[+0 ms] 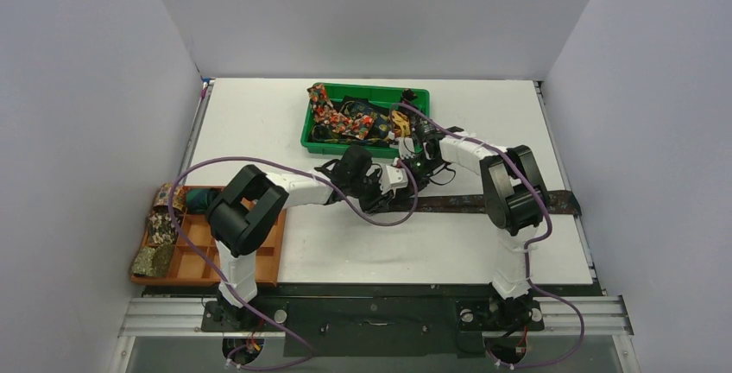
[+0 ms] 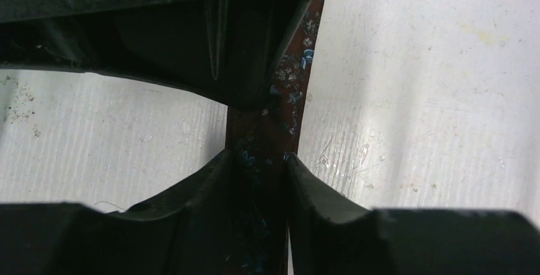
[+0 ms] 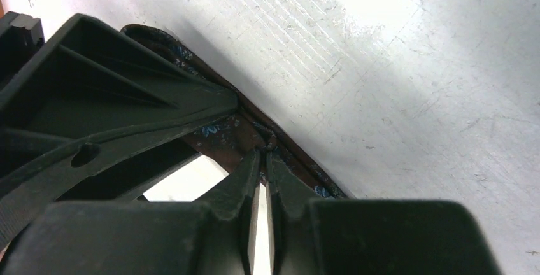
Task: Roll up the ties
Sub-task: Roll the tie at the center of the board.
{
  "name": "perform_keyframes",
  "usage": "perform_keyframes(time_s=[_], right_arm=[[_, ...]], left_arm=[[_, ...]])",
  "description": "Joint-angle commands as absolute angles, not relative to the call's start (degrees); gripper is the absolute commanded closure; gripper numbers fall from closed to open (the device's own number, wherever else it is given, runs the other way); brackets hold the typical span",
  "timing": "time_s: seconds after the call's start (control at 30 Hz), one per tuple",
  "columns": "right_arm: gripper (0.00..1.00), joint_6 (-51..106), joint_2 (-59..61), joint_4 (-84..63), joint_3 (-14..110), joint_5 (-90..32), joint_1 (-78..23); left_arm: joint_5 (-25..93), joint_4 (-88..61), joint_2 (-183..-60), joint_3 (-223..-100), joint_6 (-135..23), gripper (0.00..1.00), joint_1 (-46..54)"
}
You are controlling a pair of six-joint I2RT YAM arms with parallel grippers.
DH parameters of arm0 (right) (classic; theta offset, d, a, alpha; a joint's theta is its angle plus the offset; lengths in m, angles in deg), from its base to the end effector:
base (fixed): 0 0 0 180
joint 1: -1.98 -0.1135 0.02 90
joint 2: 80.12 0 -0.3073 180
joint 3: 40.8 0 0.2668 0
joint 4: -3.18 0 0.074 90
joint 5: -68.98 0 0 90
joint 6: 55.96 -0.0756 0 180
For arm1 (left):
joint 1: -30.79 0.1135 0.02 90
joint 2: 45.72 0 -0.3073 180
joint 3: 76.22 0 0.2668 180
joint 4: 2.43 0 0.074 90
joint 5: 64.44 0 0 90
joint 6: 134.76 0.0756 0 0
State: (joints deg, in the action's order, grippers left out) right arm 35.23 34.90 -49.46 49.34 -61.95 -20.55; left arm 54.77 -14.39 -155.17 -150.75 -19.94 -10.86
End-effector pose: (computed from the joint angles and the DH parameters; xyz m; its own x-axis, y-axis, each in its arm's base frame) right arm 0.3693 0.2068 0.1517 -0.8929 -0.3874 -0.2293 -0.4389 0.6357 0.6350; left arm 0.3018 -0.3178 0.1484 -0.1469 0.6210 -0.7699 0.9817 0.1871 -0.0364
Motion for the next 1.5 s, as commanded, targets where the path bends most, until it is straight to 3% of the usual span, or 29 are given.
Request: perform_keyframes(time_s=[0.0,0.1,0.27,0.4,0.53,0.63,0.77,0.97,1.27,1.47], right_arm=[[0.91,36.0,32.6,-48.3,49.3,-63.2,-20.0],[0.77,36.0,32.0,-49.4,48.7,-65.7,-20.1],[0.73,36.4,33.6,-51.5,49.2,-66.8,-20.9],[0.83,38.4,36.2,-53.1,50.6,-64.0,-21.5],[1.00,40.0,38.1,-54.2,50.3,-56.3,-21.8],[1.00,40.4,38.9,-54.0,49.2,-53.1,-21.5],[1.00,40.1,38.9,-53.3,48.2,-51.8,-21.7],[1.00,39.6,38.9,-53.2,48.3,-51.3,-21.7],[1.00,38.9,39.1,-53.2,49.1,-51.2,-21.8],[1.00,38.8,38.9,-53.2,49.3,-52.5,-21.8]], left_arm=[[53.3,-17.0,-155.8,-151.5,-18.4,0.72,-10.9],[53.0,-17.1,-155.8,-151.1,-18.8,0.74,-11.0],[52.6,-16.8,-156.2,-151.0,-19.1,0.75,-11.5],[52.3,-17.0,-156.3,-151.0,-18.9,0.71,-11.9],[54.0,-18.2,-153.4,-150.3,-19.8,0.50,-10.2],[58.1,-18.0,-148.3,-147.2,-20.6,0.41,-7.1],[59.0,-16.4,-144.0,-142.4,-18.6,0.39,-5.4],[59.5,-13.5,-145.8,-142.8,-17.0,0.42,-5.3],[65.3,-15.3,-146.6,-148.9,-16.8,0.67,-7.3],[63.9,-14.1,-150.6,-152.1,-18.7,0.69,-9.8]])
